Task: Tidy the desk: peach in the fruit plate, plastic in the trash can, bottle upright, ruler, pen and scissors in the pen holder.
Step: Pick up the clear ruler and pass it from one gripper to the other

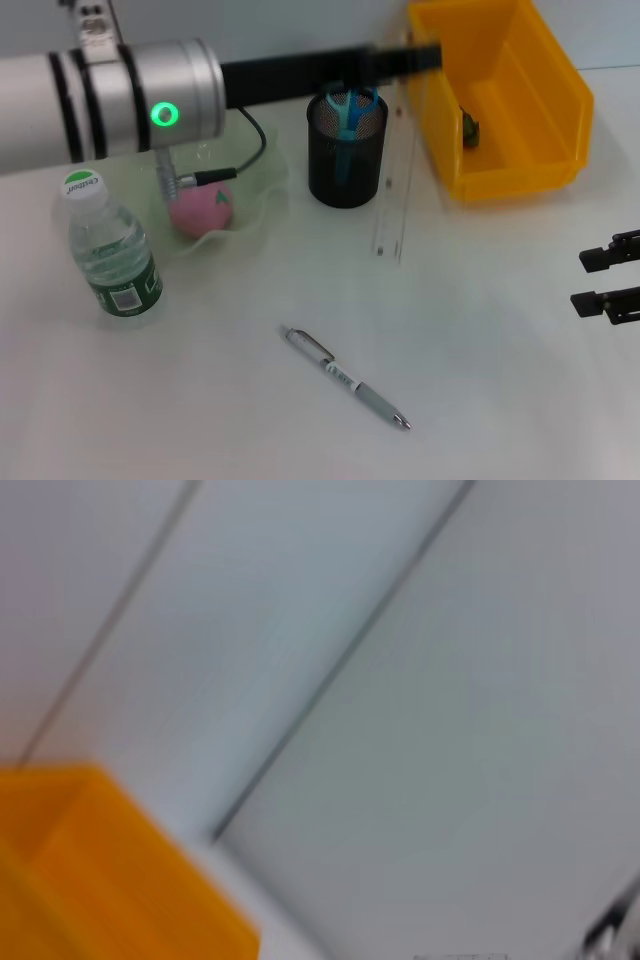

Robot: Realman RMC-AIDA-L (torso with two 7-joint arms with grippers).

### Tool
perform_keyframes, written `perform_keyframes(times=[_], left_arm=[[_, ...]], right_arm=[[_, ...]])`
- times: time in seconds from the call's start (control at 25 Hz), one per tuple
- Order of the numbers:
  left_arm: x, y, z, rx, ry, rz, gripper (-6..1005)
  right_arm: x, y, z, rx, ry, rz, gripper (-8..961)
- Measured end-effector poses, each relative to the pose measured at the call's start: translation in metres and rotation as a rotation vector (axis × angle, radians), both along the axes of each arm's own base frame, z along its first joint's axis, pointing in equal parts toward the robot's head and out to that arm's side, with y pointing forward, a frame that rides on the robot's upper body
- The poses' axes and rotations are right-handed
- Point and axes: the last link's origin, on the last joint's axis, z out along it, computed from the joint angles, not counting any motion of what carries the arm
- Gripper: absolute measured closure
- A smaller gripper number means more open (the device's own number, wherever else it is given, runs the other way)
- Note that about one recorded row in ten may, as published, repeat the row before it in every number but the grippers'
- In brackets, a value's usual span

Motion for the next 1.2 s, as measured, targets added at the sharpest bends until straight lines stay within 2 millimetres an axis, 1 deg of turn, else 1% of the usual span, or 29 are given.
perform_keyframes(times=[0.04,0.08,0.12,0.2,0.36,0.44,0.52,0.6,0.64,0.68,0.72,0.76,0.8,0.84,0.92,0.96,1.0,1.04,1.08,1.12,1.2], left_arm=[[-0.002,0.000,0.000,0.016,-0.019,-0.002,613],[-0.009,0.000,0.000,0.065,-0.074,-0.004,612],[-0.009,0.000,0.000,0.065,-0.074,-0.004,612],[-0.019,-0.001,-0.004,0.127,-0.144,-0.003,612],[-0.033,-0.004,-0.013,0.242,-0.211,-0.014,611],[-0.040,-0.008,-0.019,0.302,-0.232,-0.016,611],[-0.045,-0.016,-0.025,0.382,-0.244,-0.029,610],[-0.046,-0.019,-0.026,0.413,-0.249,-0.033,610],[-0.048,-0.026,-0.029,0.477,-0.257,-0.043,610],[-0.048,-0.026,-0.029,0.477,-0.257,-0.043,609],[-0.048,-0.033,-0.031,0.524,-0.265,-0.062,609],[-0.047,-0.050,-0.036,0.651,-0.275,-0.109,609],[-0.047,-0.050,-0.036,0.651,-0.275,-0.109,609],[-0.046,-0.053,-0.038,0.675,-0.270,-0.117,609],[-0.045,-0.061,-0.044,0.737,-0.249,-0.138,608],[-0.045,-0.061,-0.044,0.737,-0.249,-0.138,608],[-0.044,-0.064,-0.048,0.781,-0.221,-0.151,608],[-0.044,-0.064,-0.048,0.781,-0.221,-0.151,608],[-0.043,-0.066,-0.050,0.797,-0.208,-0.157,608],[-0.043,-0.067,-0.052,0.810,-0.196,-0.161,607],[-0.041,-0.068,-0.056,0.844,-0.164,-0.172,607]], right_arm=[[0.001,0.000,0.000,0.002,0.001,0.000,300],[0.002,-0.001,0.000,0.004,0.003,-0.001,300],[0.002,-0.001,0.000,0.004,0.003,-0.001,300],[0.002,-0.002,-0.001,0.004,0.006,-0.002,300],[0.002,-0.003,-0.003,0.003,0.018,0.001,300],[0.003,-0.003,-0.006,-0.002,0.027,0.001,300],[0.003,-0.004,-0.008,-0.008,0.036,-0.002,299],[0.003,-0.004,-0.011,-0.011,0.048,-0.004,299],[0.003,-0.004,-0.012,-0.010,0.055,-0.004,299],[0.003,-0.003,-0.014,-0.004,0.073,0.000,299],[0.003,-0.003,-0.016,-0.001,0.084,0.003,299],[0.003,-0.002,-0.020,0.010,0.117,0.014,299],[0.003,-0.002,-0.020,0.010,0.117,0.014,299],[0.002,-0.002,-0.025,0.024,0.154,0.031,299],[0.001,-0.003,-0.028,0.034,0.178,0.041,300],[0.001,-0.003,-0.028,0.034,0.178,0.041,300],[0.000,-0.005,-0.034,0.066,0.226,0.071,300],[0.000,-0.005,-0.034,0.066,0.226,0.071,300],[-0.001,-0.006,-0.041,0.106,0.268,0.100,300],[-0.001,-0.006,-0.041,0.106,0.268,0.100,300],[-0.001,-0.008,-0.047,0.168,0.307,0.136,299]])
